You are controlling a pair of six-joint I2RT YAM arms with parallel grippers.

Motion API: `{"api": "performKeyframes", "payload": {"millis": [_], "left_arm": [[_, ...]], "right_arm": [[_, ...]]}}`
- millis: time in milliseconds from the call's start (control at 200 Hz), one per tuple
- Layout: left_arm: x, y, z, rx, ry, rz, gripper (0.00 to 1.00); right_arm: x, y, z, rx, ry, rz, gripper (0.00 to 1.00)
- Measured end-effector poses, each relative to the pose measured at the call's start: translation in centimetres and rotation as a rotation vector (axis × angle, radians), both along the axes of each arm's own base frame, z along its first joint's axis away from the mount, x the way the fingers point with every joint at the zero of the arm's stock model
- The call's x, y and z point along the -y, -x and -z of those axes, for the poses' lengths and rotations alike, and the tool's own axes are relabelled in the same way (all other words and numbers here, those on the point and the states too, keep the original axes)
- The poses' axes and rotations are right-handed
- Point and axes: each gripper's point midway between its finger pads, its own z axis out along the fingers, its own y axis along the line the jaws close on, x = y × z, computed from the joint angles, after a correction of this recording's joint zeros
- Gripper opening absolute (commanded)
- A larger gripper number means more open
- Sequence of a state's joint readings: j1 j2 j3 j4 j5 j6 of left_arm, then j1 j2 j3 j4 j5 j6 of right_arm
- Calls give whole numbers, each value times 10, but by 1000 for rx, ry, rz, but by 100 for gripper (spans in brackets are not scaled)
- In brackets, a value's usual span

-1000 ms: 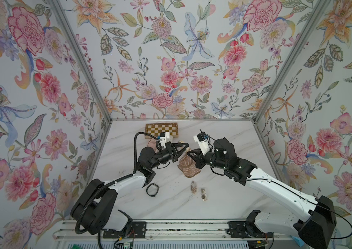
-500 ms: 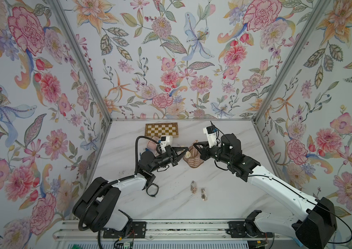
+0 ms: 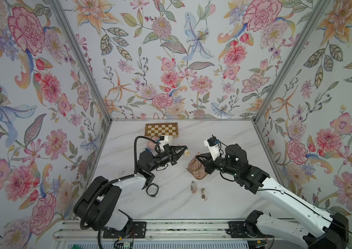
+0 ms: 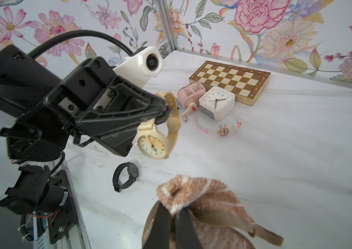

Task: Wipe the watch dial
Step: Wipe the dirt from the watch dial.

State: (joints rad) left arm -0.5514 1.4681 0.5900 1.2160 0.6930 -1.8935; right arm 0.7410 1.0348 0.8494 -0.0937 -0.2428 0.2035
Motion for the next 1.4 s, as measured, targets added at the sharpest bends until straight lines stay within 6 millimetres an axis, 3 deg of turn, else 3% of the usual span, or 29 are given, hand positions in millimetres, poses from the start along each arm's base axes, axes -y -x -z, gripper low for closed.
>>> {"api": "performKeyframes", "payload": {"millis": [230,761,1146,1401], "left_arm": [[0,0,2,-6,-8,0,0],[5,6,4,5,-54,28,0],[9,6,-6,53,-95,42,0],[11,7,-1,66,-130,54,0]], "right_arm": [[-18,9,-6,31,-30,-83,0],[-45,-6,6,135,28,-171,0],[-38,-29,14,253,160,-89,0],[-31,-31,13,260,185,-60,0]]}}
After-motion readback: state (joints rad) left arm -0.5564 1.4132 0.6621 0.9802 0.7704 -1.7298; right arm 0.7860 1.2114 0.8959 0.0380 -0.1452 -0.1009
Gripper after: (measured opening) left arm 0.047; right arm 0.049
